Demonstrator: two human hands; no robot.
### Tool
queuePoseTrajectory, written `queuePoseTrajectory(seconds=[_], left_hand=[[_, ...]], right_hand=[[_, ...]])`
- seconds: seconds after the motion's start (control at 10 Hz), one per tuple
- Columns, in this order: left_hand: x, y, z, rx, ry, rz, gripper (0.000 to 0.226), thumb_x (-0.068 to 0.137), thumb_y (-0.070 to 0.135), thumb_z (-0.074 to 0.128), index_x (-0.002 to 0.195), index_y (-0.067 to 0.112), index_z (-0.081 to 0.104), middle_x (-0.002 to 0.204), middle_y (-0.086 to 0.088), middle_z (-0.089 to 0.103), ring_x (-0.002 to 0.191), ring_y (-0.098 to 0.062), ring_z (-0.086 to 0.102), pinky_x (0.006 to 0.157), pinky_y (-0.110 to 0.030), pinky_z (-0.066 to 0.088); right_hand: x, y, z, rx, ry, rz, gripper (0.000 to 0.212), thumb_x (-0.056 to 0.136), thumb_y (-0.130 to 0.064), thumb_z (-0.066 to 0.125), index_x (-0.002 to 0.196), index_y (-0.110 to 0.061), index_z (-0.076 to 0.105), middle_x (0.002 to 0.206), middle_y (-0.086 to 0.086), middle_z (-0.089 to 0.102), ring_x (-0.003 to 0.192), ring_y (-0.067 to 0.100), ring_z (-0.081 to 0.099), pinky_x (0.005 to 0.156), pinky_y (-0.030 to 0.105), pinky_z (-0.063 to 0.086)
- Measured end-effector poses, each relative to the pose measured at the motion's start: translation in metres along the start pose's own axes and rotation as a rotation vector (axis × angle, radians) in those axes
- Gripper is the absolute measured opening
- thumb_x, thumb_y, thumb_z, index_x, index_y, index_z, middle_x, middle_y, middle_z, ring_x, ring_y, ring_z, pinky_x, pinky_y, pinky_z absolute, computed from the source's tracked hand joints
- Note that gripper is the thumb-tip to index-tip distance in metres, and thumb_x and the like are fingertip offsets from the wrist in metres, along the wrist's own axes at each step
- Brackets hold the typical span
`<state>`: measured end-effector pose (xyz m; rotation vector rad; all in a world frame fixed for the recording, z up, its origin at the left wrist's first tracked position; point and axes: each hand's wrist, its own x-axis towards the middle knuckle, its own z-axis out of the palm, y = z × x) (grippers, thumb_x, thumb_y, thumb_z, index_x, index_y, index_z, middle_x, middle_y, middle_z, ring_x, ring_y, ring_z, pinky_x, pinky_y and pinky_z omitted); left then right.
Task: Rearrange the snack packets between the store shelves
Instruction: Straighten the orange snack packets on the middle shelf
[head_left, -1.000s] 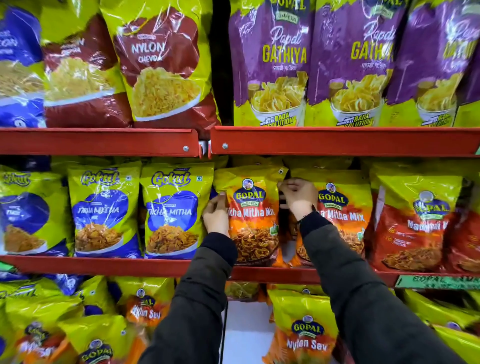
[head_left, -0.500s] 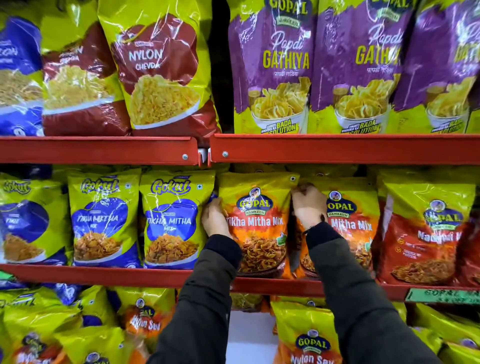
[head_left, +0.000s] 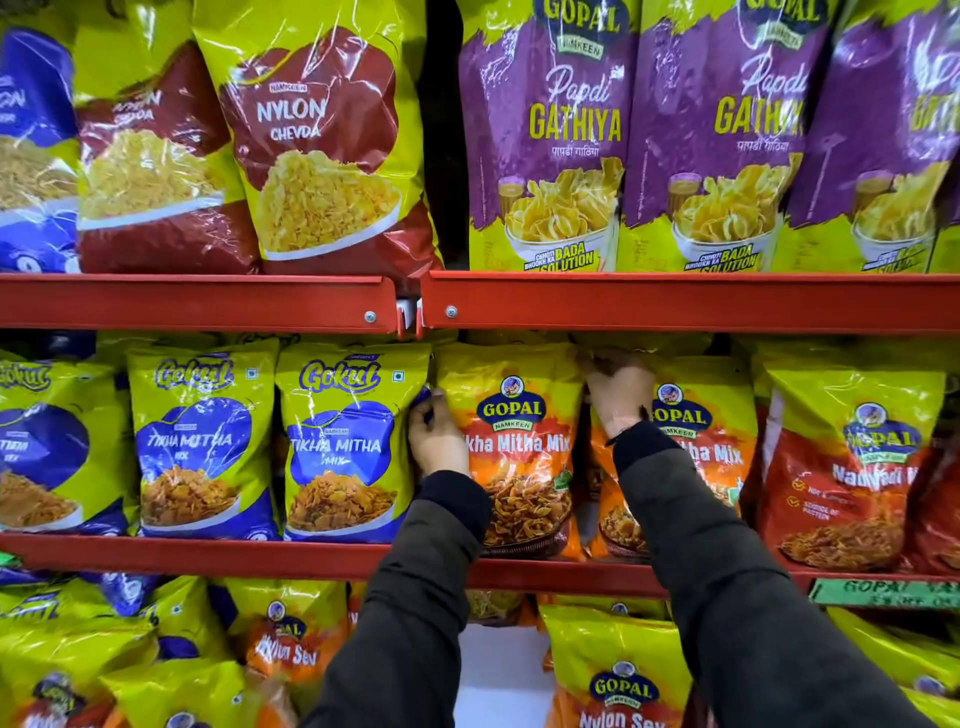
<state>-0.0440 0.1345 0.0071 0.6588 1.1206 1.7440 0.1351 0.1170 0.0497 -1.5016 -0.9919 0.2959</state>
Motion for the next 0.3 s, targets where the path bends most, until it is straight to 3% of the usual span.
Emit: queuePoseTrajectory(seconds=[0.1, 0.2, 0.3], left_hand=[[-0.012, 0.004, -0.01, 0.031, -0.055, 0.029, 0.028, 0.097, 0.033, 0.054, 0.117, 0.015, 0.061, 0.103, -0.003, 0.065, 0.094, -0.021, 0.057, 0.093, -0.036, 0.043], [-0.031, 0.008, -0.023, 0.082, -0.11, 0.161, 0.034, 0.099, 0.023, 0.051, 0.131, 0.013, 0.053, 0.126, -0.004, 0.061, 0.113, -0.017, 0.055, 0.098, -0.029, 0.039], [-0.055, 0.008, -0.041, 0.176, -0.179, 0.351, 0.035, 0.099, 0.025, 0.05, 0.132, 0.015, 0.049, 0.136, -0.003, 0.056, 0.127, -0.018, 0.052, 0.109, -0.034, 0.041]], right_hand=[[-0.015, 0.001, -0.012, -0.047, 0.079, -0.004, 0.029, 0.088, -0.026, 0.07, 0.106, -0.003, 0.073, 0.103, 0.02, 0.075, 0.093, 0.039, 0.072, 0.083, 0.047, 0.059], [-0.047, -0.003, -0.02, -0.063, 0.158, -0.09, 0.032, 0.094, -0.029, 0.063, 0.114, -0.004, 0.065, 0.108, 0.015, 0.072, 0.094, 0.03, 0.068, 0.08, 0.036, 0.054], [-0.091, -0.013, -0.021, -0.07, 0.181, -0.227, 0.034, 0.097, -0.034, 0.058, 0.124, -0.012, 0.061, 0.122, 0.009, 0.068, 0.108, 0.023, 0.065, 0.087, 0.028, 0.048]])
